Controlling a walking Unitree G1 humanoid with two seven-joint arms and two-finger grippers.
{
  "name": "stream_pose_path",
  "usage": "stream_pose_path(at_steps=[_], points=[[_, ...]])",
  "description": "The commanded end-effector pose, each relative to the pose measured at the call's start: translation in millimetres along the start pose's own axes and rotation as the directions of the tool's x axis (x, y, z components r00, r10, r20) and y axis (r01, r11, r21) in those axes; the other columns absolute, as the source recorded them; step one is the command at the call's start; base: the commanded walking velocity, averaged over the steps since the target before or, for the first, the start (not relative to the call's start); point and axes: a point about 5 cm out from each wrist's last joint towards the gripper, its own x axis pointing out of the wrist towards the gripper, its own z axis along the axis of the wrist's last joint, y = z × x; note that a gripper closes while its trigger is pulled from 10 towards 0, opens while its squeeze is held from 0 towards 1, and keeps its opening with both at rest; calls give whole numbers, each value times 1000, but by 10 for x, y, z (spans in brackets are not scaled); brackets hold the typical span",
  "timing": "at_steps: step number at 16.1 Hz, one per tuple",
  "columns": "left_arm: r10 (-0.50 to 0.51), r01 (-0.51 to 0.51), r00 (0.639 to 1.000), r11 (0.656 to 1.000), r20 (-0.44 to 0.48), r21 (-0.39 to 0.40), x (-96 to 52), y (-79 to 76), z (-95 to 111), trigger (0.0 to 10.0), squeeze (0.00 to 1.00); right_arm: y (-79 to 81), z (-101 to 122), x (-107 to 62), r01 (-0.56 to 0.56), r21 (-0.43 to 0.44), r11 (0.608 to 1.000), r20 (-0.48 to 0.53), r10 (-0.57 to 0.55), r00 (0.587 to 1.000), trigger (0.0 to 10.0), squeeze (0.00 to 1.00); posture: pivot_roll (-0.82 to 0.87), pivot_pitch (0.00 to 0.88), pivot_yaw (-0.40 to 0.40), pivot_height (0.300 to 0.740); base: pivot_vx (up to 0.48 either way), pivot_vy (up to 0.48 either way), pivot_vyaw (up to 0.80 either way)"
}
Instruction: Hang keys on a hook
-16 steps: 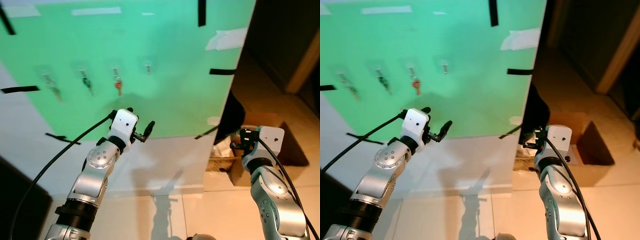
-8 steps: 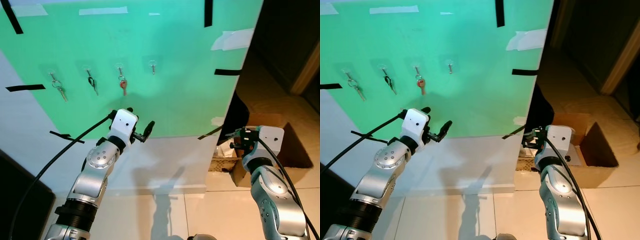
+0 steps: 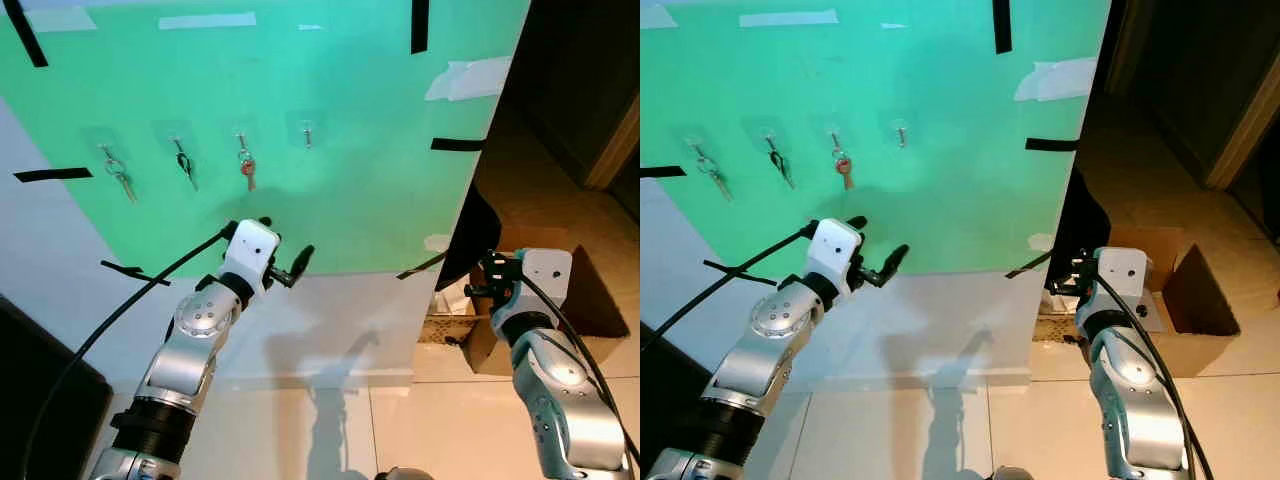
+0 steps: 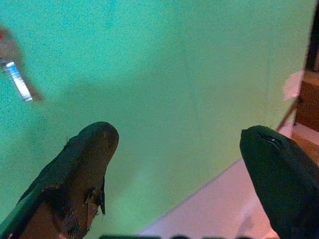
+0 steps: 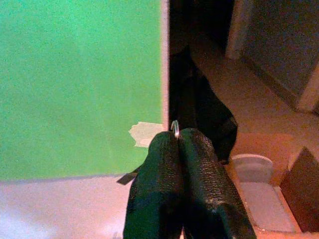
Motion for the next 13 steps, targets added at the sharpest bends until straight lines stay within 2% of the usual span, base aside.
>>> stream_pose_path(at_steps=[1, 3, 7, 10, 12, 13], points=[[-19, 19, 1000, 1000, 12, 15, -24, 44, 55, 10000, 0, 20, 76, 12, -68, -10, 998, 8, 68, 998, 10000, 0, -177, 0, 79, 740, 0, 0, 0], [-69, 69, 998, 998, 8, 14, -49, 33, 58, 10000, 0, -26, 89, -12, -145, -32, 989, -15, 145, 989, 10000, 0, -168, 0, 69, 740, 0, 0, 0], [-182, 183, 983, 983, -23, 23, -97, 19, 15, 10000, 0, -82, 185, -101, -337, -86, 938, -60, 333, 941, 10000, 0, -189, 0, 77, 740, 0, 0, 0], [-273, 274, 962, 962, -29, 16, -95, -3, 29, 10000, 0, -68, 354, -178, -427, -45, 903, -16, 426, 904, 10000, 0, -196, 0, 83, 740, 0, 0, 0], [-357, 357, 934, 934, -30, 20, -110, -3, 79, 10000, 0, 15, 478, -245, -508, -16, 862, 21, 508, 861, 10000, 0, -212, 0, 89, 740, 0, 0, 0], [-371, 371, 928, 928, -29, 21, -112, -1, 87, 10000, 0, 28, 490, -257, -523, -13, 852, 22, 523, 852, 10000, 0, -214, 0, 89, 740, 0, 0, 0]])
